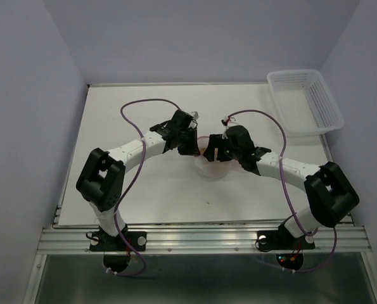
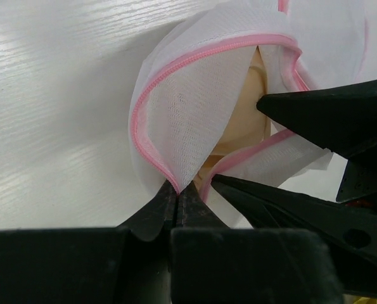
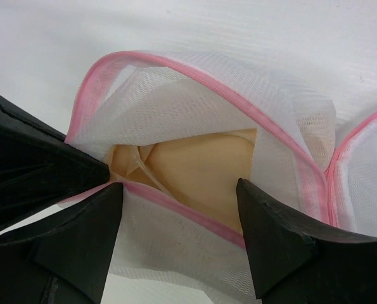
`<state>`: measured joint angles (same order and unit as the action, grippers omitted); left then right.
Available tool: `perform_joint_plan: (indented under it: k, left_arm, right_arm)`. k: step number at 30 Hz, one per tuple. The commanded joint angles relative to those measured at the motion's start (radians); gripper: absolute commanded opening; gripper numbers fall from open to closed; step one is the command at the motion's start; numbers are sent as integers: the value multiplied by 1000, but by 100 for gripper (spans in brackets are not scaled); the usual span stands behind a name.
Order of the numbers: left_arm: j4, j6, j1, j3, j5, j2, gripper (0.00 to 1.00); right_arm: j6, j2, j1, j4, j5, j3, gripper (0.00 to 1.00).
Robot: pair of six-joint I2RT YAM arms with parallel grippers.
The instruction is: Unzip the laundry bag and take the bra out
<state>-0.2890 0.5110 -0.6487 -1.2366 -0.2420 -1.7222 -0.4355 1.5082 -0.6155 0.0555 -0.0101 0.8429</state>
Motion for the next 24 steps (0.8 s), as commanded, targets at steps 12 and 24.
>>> perform_joint_plan:
  k: [12,24]
  left_arm:
    - [5,-43,-6,8,-6,65,0]
    - [16,-49,-6,31,-2,39,0]
  right_arm:
    - [-143,101,95,7,-19,4,78]
    - [-210,83,151,84,163,-36,84]
